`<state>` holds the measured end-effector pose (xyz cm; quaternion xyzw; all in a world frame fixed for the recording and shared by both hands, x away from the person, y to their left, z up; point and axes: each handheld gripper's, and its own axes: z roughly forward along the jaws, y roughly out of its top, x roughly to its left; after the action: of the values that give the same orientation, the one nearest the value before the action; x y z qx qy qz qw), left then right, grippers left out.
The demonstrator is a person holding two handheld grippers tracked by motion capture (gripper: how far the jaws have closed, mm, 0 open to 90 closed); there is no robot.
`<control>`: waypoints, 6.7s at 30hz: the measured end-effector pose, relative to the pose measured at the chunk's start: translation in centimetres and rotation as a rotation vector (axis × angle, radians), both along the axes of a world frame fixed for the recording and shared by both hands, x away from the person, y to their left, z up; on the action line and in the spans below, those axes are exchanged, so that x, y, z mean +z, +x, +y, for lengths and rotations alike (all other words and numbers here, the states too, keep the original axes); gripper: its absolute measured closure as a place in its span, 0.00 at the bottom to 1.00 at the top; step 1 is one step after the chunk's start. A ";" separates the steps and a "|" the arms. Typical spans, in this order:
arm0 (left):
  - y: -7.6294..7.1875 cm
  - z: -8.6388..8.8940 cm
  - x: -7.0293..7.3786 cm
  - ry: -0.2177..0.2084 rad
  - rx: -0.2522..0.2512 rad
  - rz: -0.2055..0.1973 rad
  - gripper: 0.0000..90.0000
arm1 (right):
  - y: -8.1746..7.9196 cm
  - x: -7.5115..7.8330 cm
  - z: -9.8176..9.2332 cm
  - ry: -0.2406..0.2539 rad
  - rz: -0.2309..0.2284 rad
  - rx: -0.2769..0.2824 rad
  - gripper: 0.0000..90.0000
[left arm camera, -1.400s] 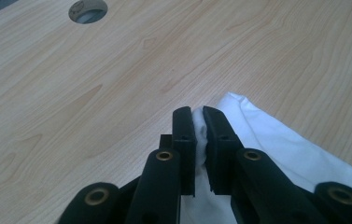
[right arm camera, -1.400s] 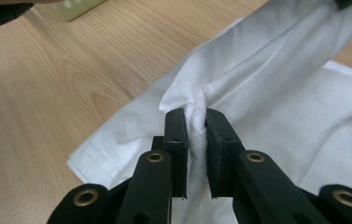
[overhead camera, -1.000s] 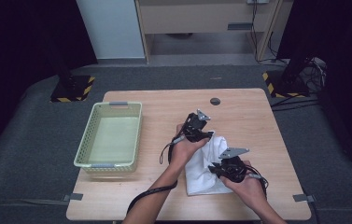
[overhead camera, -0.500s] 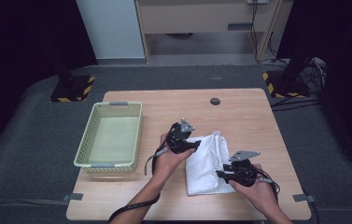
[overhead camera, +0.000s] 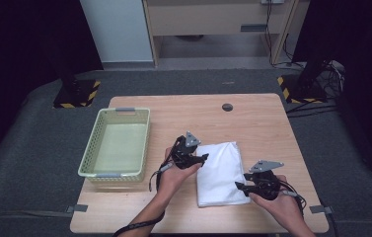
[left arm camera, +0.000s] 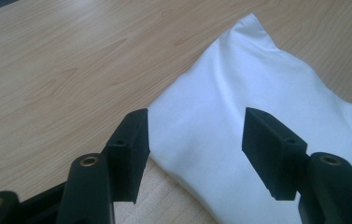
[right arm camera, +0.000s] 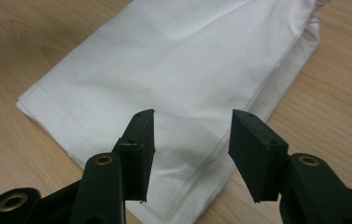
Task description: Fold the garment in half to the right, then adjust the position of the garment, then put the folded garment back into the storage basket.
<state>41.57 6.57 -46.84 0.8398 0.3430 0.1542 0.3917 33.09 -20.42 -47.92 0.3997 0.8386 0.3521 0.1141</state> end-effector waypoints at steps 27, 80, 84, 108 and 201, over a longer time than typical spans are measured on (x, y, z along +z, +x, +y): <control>3.0 -0.4 -2.4 0.054 0.038 0.037 0.32 | -0.5 -1.9 -0.6 -0.033 0.032 0.027 0.22; 4.5 -2.0 -5.2 0.063 -0.043 0.110 0.76 | -1.8 -4.4 0.4 -0.041 -0.063 0.159 0.68; 4.4 -2.1 -5.2 0.058 -0.040 0.109 0.79 | -1.6 -4.4 0.5 -0.035 -0.061 0.160 0.81; 3.3 -2.2 -2.7 0.027 -0.052 0.048 0.86 | -1.9 -3.4 0.5 0.042 -0.078 0.191 0.90; 6.2 3.8 10.1 0.044 -0.003 -0.106 0.87 | 4.4 6.9 5.7 0.126 -0.196 0.412 0.90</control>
<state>47.78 10.37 -36.73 0.8394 0.3169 0.2054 0.3909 37.45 -14.68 -40.98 0.1905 0.8637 0.4568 0.0956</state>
